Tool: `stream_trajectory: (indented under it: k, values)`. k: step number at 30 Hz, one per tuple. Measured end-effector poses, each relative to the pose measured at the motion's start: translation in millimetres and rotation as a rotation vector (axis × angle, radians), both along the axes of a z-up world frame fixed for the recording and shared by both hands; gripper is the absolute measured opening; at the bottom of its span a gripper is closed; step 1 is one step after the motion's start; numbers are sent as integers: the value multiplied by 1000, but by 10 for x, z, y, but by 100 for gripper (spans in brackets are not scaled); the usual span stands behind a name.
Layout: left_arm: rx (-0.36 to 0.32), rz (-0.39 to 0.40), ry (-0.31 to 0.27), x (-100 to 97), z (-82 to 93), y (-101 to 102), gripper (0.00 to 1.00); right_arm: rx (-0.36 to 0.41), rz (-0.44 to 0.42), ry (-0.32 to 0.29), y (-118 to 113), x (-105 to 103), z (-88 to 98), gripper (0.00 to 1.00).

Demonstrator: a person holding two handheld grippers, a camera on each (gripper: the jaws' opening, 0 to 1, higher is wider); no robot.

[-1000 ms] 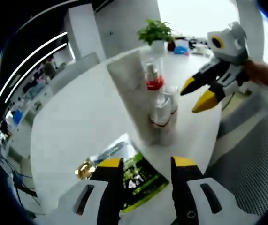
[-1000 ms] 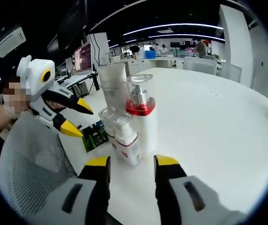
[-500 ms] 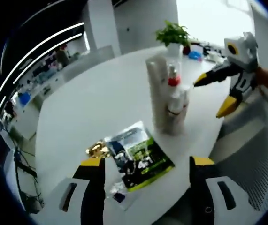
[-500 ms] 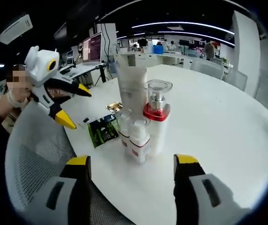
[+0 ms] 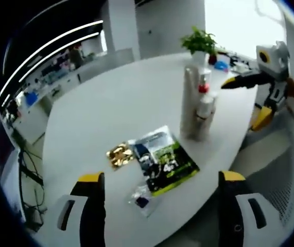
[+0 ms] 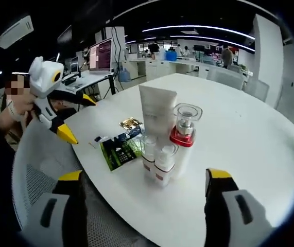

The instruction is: Arrange the skincare products in the storage area until every visible bottle or jar stands upright without overlapping.

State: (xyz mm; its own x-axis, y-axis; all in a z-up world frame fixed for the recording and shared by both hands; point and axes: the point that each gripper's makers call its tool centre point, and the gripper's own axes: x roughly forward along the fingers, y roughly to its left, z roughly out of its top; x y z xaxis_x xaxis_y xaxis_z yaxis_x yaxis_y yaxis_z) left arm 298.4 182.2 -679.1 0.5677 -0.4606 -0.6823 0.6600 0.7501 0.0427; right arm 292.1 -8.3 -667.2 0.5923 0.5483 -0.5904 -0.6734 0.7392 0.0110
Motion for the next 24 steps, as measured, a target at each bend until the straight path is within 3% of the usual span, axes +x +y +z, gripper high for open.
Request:
stream_trajectory:
  k: [13, 24]
  values:
    - [57, -71, -9, -177, -50, 256, 97, -27, -78, -38, 67, -94, 131, 99]
    - [9, -41, -51, -231, 22, 466, 97, -58, -100, -61, 229, -160, 126, 100]
